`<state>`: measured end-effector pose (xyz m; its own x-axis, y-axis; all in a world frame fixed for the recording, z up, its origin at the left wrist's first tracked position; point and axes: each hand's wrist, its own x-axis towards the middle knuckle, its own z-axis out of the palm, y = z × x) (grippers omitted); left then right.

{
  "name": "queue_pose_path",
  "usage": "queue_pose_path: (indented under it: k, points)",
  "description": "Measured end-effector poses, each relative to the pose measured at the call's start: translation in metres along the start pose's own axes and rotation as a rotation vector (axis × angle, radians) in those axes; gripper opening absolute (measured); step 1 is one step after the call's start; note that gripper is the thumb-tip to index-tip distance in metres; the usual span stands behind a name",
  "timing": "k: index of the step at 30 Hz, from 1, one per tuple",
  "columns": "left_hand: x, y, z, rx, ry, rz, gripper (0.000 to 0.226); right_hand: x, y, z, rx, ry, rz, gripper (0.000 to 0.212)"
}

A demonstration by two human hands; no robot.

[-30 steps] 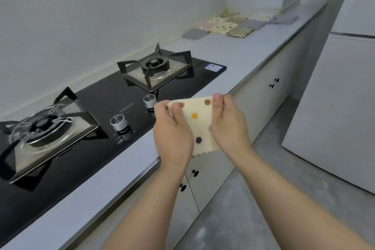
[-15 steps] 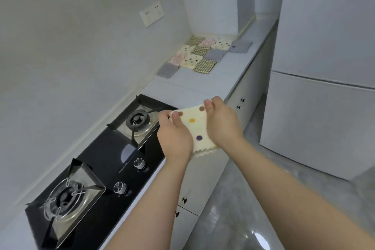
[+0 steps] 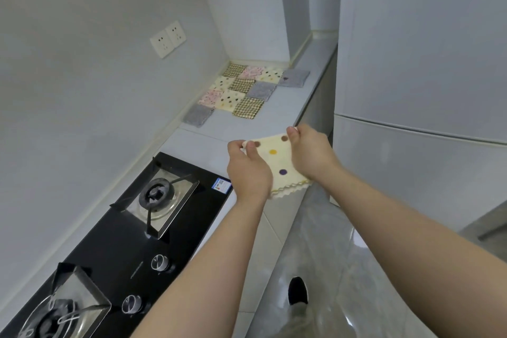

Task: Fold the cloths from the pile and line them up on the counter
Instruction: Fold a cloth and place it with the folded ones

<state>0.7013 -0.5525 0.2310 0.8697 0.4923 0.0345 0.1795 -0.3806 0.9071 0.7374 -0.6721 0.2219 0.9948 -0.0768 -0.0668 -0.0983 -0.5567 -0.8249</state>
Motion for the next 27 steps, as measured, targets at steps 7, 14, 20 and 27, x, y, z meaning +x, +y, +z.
queue_pose_path:
  k: [7,14,20,27]
  points:
    - [0.092,-0.028,0.055,-0.083,0.002,-0.123,0.016,0.1,0.005,0.026,-0.329,-0.118,-0.131,0.032]
    - [0.18,-0.041,0.115,-0.062,-0.026,-0.285,0.016,0.206,0.019,0.05,-0.471,-0.226,-0.104,0.027]
    - [0.229,-0.056,0.159,-0.007,-0.028,-0.424,0.016,0.281,0.044,0.074,-0.268,-0.256,0.109,0.027]
    - [0.293,-0.081,0.209,0.114,-0.002,-0.579,0.017,0.364,0.08,0.116,-0.258,-0.445,0.17,0.03]
